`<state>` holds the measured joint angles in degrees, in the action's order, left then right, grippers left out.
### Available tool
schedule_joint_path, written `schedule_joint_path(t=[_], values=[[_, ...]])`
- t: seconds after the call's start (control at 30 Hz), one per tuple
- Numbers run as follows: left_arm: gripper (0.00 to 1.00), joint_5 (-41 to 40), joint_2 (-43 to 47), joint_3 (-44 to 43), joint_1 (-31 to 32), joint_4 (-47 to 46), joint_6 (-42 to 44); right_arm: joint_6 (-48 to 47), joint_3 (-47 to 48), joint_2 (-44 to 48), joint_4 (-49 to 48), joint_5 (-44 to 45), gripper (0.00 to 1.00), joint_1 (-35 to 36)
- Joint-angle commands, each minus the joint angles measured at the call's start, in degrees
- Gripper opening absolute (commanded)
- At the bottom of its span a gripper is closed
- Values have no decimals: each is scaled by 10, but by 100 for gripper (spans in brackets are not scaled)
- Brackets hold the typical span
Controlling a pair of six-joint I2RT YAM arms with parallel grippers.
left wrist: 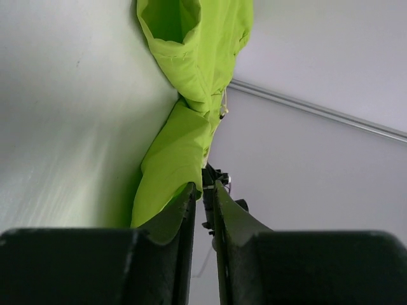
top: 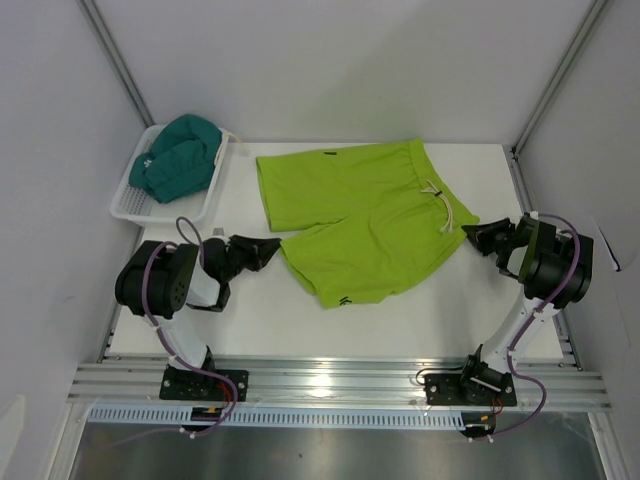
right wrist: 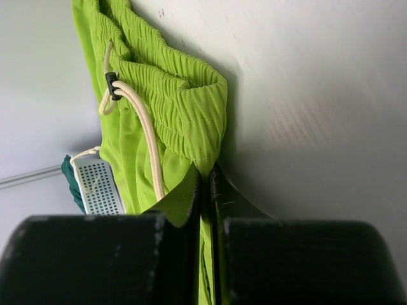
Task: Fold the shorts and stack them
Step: Flatten the shorts out
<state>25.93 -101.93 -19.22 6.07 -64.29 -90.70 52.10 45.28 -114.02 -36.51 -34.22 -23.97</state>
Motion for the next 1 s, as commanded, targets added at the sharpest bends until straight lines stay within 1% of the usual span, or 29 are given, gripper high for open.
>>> schedule_joint_path(t=[0.0,0.13,0.2,0.23,0.27,0.33,0.37,0.47,0.6,0.63,0.7,0.73,0.77,0.8,0.83,0.87,0.9,0.93,0.97], values=[[19,4,-5,-7,-8,-98,-39,3,-11,13,-35,-1,0,-7],[19,-4,-5,-23,-9,-90,-51,5,-13,14,-36,-1,0,-7],[21,-7,-7,-28,-11,-100,-64,6,-13,13,-37,-1,0,-7],[23,-7,-8,-30,-13,-101,-75,6,-14,13,-38,-1,0,-8],[29,-8,-10,-31,-15,-102,-79,7,-15,13,-39,-1,0,-9],[34,-12,-11,-28,-21,-106,-89,9,-17,13,-41,-1,0,-10],[40,-14,-11,-24,-22,-109,-92,9,-19,13,-44,-1,0,-11],[48,-21,-6,-13,-23,-118,-97,13,-19,12,-47,-1,0,-12],[53,-13,10,-2,-23,-130,-88,17,-21,11,-52,-3,0,-13],[54,-11,28,1,-20,-127,-76,18,-21,9,-53,-4,0,-14],[57,-5,56,14,-15,-97,-56,19,-22,10,-55,-4,0,-14],[57,-6,94,16,1,-78,-26,20,-22,9,-55,-4,0,-14],[59,-7,117,20,10,-22,-6,20,-21,9,-56,-4,0,-14],[60,-10,140,18,22,13,16,19,-21,8,-56,-4,0,-14],[61,-15,187,16,51,51,64,20,-21,9,-55,-3,0,-14],[64,-23,211,9,67,126,92,20,-21,9,-55,-4,0,-14],[66,-46,235,6,83,166,147,20,-21,9,-54,-3,0,-14],[69,-61,258,0,117,211,177,19,-21,8,-54,-3,0,-13],[71,-79,300,-18,133,298,209,20,-19,8,-52,-2,0,-13]])
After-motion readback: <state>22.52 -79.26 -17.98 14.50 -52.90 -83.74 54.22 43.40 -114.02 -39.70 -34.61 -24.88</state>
